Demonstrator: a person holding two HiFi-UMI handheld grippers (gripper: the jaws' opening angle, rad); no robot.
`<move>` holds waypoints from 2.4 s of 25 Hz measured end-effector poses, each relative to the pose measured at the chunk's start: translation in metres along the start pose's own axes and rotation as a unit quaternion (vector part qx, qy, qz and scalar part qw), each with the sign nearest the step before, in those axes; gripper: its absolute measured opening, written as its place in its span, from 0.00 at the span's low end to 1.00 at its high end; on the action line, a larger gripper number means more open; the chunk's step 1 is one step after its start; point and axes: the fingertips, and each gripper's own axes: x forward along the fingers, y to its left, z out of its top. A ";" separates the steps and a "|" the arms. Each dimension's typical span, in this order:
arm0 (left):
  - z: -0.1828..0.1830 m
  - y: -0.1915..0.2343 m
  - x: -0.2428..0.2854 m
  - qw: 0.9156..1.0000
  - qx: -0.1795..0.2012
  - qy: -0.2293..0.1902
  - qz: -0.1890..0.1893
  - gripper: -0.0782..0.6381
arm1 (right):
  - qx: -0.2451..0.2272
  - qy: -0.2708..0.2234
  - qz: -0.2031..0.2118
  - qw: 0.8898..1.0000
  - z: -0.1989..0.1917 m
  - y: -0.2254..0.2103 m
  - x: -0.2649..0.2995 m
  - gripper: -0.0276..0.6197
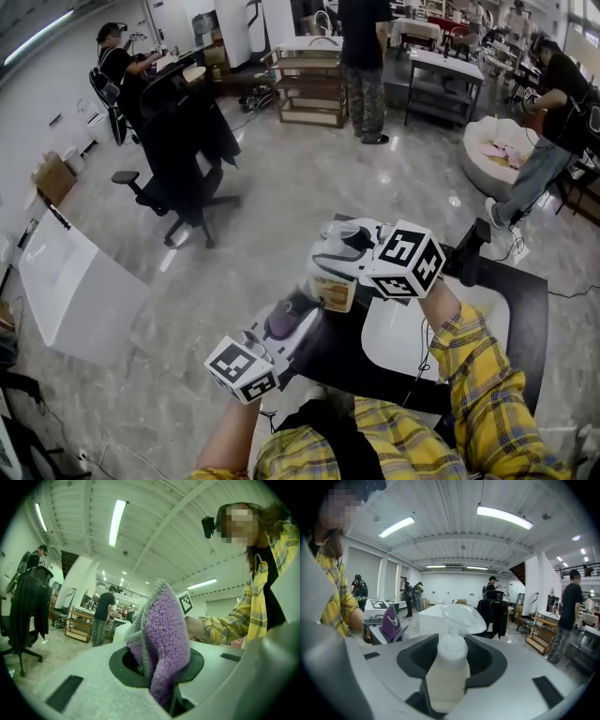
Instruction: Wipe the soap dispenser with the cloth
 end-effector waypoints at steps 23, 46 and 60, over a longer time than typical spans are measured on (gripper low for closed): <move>0.002 0.004 -0.015 1.000 0.006 0.003 0.014 0.19 | 0.131 0.020 -0.338 0.932 0.000 -0.027 -0.006 0.30; 0.063 -0.019 0.037 0.997 0.078 -0.027 -0.002 0.19 | 0.245 -0.094 -0.341 0.903 -0.005 -0.012 -0.095 0.42; 0.024 -0.032 0.081 0.987 0.161 0.004 0.018 0.19 | 0.281 -0.113 -0.358 0.883 -0.038 -0.015 -0.142 0.32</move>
